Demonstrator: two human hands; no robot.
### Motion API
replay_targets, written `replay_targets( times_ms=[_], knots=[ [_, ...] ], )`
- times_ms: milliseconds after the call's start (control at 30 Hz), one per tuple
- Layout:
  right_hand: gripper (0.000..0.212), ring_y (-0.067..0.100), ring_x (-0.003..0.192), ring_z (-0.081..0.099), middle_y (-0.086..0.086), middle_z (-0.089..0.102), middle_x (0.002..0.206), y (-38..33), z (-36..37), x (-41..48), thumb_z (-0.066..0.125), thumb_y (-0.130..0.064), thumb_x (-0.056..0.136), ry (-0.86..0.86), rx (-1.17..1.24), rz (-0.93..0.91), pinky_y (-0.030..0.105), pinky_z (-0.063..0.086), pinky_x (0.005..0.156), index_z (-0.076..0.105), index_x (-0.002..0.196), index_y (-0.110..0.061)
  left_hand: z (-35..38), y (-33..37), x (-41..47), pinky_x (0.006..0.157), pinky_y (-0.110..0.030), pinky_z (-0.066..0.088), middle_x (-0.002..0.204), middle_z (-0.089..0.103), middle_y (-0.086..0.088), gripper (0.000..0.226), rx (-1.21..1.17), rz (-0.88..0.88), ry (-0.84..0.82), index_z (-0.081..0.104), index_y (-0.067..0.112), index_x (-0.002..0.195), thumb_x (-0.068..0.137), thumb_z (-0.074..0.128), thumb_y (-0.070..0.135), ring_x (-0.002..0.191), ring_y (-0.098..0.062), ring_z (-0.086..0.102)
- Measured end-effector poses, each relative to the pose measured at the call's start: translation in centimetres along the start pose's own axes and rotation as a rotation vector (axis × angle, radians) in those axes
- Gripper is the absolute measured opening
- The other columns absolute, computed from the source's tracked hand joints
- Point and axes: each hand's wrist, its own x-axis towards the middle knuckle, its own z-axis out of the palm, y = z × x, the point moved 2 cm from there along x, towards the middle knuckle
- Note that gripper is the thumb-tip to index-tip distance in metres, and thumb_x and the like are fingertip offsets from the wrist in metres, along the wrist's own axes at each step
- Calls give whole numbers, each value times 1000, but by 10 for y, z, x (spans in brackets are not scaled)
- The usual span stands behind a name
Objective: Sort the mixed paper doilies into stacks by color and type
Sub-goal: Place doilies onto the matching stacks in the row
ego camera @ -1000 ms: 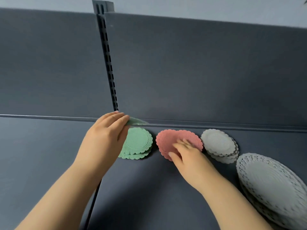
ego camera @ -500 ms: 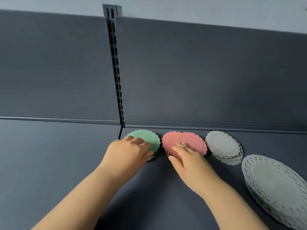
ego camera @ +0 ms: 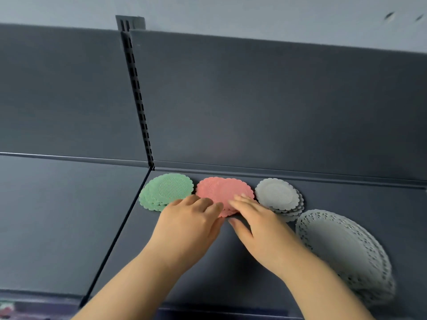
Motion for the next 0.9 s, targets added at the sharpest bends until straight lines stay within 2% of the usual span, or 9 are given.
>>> replay_targets(
  times_ms=[233,300,433,500,567,667,800,900],
  knots=[
    [46,-5,136,12,-15,26,149,64,-61,-92,42,-38,94,-1,-31,17,7,4,102,35,138,-30,11,123,-4,59,-33,54,88,71,6,26,-38,-59,-11,70,20,101,83,56,34,78,-22,67],
    [46,-7,135,12,-18,26,148,89,-81,-126,40,-41,93,12,-61,30,9,6,102,33,138,-33,15,163,-7,61,-32,55,91,71,7,32,-62,-93,-23,70,22,103,86,48,37,81,-20,67],
    [45,-11,130,17,-19,30,146,138,-113,-185,39,-42,92,70,-97,99,13,16,101,36,136,-33,24,224,-9,73,-31,53,99,71,7,30,-63,-100,-11,71,21,105,83,55,36,90,-19,67],
    [44,-12,128,17,-19,32,144,157,-121,-208,41,-40,92,98,-76,159,14,18,101,38,135,-32,25,244,-8,77,-32,52,99,71,6,34,-50,-86,-8,70,21,105,85,47,37,94,-18,66],
    [42,-6,132,22,-18,35,143,172,-125,-227,43,-37,92,109,-56,208,17,21,103,41,134,-31,27,260,-6,79,-32,51,100,70,6,38,-53,-81,-17,69,21,107,86,42,37,96,-18,65],
    [40,-2,132,27,-16,40,141,191,-130,-242,45,-34,91,100,-22,238,26,33,106,46,131,-28,33,279,1,79,-31,50,102,70,6,38,-69,-88,-37,68,21,108,87,41,37,97,-19,64],
    [35,0,126,38,-12,49,134,211,-138,-240,52,-26,89,168,37,261,28,40,101,54,124,-24,44,290,20,78,-31,50,101,69,6,36,-77,-72,-63,68,20,108,86,43,35,97,-19,63],
    [33,6,124,44,-9,53,130,223,-140,-228,55,-22,88,197,44,274,21,33,101,57,121,-21,52,285,36,75,-32,51,100,69,6,35,-82,-75,-66,68,20,108,86,44,34,97,-20,64]
  ],
)
